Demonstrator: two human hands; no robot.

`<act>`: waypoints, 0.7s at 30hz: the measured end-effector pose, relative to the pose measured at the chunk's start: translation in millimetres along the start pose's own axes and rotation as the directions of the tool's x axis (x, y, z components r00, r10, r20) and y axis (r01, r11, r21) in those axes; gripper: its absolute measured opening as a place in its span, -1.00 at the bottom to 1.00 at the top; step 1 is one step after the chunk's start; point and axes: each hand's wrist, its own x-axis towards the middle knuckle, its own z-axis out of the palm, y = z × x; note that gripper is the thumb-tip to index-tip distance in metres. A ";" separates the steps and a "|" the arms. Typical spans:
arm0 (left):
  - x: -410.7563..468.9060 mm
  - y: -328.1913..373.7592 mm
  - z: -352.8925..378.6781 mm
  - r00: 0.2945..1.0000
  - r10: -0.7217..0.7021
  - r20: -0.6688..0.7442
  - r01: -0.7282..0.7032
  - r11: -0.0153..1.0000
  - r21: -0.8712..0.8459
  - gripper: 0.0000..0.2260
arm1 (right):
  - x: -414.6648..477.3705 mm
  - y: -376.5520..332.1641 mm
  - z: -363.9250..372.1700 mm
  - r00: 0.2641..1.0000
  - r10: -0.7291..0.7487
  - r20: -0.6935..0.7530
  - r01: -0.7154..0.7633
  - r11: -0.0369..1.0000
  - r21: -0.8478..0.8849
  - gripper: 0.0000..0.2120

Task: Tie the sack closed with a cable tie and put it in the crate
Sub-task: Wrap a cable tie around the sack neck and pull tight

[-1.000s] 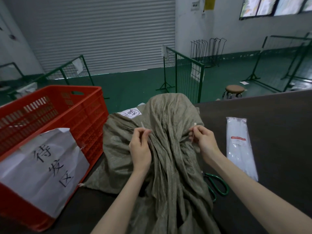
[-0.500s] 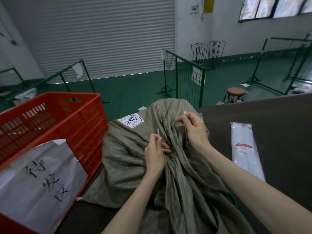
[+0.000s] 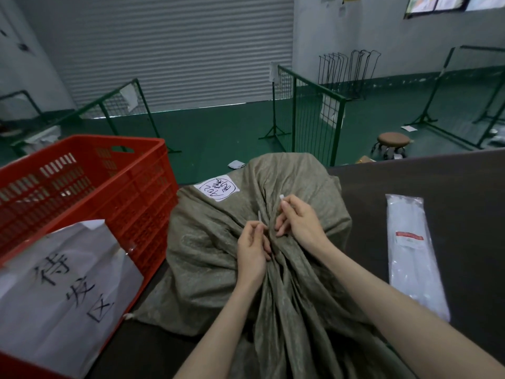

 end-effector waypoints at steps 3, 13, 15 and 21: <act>2.9 0.2 0.1 0.999 -0.023 0.043 0.023 1.000 -0.005 -0.80 | 1.0 0.3 -1.1 0.998 -0.046 0.043 0.048 0.998 -0.051 -0.77; 11.6 1.3 -20.2 0.971 -0.050 0.236 0.071 0.994 -0.080 -0.76 | 7.5 7.9 -9.8 0.980 -0.035 0.198 0.019 0.996 0.082 -0.78; 11.0 1.8 -20.2 0.969 -0.057 0.241 0.078 0.994 -0.081 -0.76 | 7.2 7.6 -9.7 0.980 -0.035 0.198 0.017 0.996 0.089 -0.77; 10.2 2.4 -22.6 0.962 -0.071 0.264 0.098 0.991 -0.087 -0.76 | 5.9 5.3 -7.5 0.982 -0.031 0.189 0.004 0.990 0.140 -0.78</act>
